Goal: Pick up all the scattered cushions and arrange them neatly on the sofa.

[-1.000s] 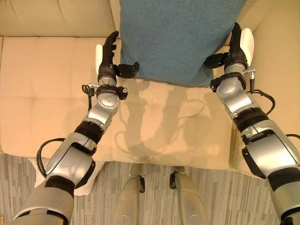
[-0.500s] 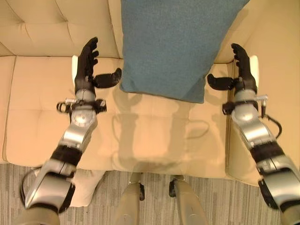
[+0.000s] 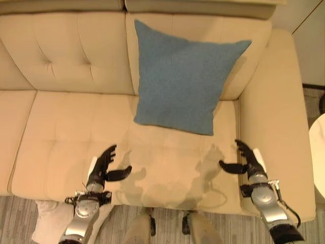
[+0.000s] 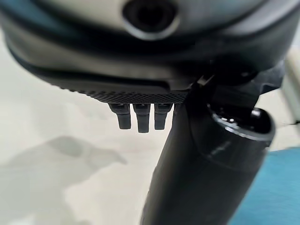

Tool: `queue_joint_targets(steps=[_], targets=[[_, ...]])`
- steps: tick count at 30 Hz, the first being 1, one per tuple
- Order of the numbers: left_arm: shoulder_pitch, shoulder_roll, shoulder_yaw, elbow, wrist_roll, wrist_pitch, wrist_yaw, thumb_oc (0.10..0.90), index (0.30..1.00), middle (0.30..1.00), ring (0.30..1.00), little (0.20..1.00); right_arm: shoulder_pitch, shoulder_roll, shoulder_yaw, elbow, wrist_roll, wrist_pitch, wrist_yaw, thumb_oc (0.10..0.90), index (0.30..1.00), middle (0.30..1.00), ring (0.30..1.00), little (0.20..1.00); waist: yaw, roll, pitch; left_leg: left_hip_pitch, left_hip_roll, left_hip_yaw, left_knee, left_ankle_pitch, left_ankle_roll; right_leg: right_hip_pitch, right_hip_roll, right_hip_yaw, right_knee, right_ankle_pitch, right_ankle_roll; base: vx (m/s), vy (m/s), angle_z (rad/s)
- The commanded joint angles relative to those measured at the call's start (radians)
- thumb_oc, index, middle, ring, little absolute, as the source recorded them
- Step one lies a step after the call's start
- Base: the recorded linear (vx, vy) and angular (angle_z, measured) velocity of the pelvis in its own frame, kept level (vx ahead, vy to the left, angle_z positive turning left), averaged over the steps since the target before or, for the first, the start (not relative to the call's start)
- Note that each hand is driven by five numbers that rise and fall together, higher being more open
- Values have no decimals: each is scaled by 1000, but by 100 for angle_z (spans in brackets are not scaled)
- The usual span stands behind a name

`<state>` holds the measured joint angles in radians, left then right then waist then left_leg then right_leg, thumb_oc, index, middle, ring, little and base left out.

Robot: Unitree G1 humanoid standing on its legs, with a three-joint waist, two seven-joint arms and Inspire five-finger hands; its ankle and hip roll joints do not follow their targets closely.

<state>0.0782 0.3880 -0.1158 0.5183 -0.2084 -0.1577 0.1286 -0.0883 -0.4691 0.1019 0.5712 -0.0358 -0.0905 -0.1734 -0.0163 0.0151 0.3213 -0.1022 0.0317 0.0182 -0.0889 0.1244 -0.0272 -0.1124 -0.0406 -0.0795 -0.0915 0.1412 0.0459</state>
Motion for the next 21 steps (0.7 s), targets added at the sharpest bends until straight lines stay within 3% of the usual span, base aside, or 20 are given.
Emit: queue_joint_targets(steps=[1, 8, 13, 18, 21], targets=[[39, 15, 20, 87, 53, -34, -7, 800, 900, 900, 900, 900, 39, -30, 12, 17, -38, -73, 2, 800, 900, 900, 900, 900, 12, -35, -171, 17, -38, 23, 40, -122, 20, 39, -33, -20, 110, -174, 56, 51, 20, -5], [41, -67, 5, 428, 132, -10, -21, 800, 900, 900, 900, 900, 57, -16, 106, 248, -169, -54, 4, 800, 900, 900, 900, 900, 21, -43, -219, 98, -46, 32, 40, -159, 28, 117, -40, -12, 71, -172, 69, 35, 35, -6], [21, -77, -2, 505, 161, -8, -5, 800, 900, 900, 900, 900, 56, 14, 123, 355, -176, -37, -3, 800, 900, 900, 900, 900, 25, -50, -227, 119, -55, 33, 15, -156, 34, 124, -45, -13, 69, -166, 80, -27, 71, -5], [-16, -75, 2, 513, 140, -7, 18, 800, 900, 900, 900, 900, 27, 63, 149, 460, -177, -8, -14, 800, 900, 900, 900, 900, 42, -58, -196, 110, -61, 32, 2, -146, 50, 56, -59, -23, 180, -164, 103, -166, 48, -13], [-49, -57, -20, 508, 143, -4, 27, 800, 900, 900, 900, 900, 6, 89, 157, 496, -157, 1, -16, 800, 900, 900, 900, 900, 43, -51, -170, 83, -43, 20, 6, -115, 54, 16, -49, -3, 316, -207, 100, -199, -11, -16]])
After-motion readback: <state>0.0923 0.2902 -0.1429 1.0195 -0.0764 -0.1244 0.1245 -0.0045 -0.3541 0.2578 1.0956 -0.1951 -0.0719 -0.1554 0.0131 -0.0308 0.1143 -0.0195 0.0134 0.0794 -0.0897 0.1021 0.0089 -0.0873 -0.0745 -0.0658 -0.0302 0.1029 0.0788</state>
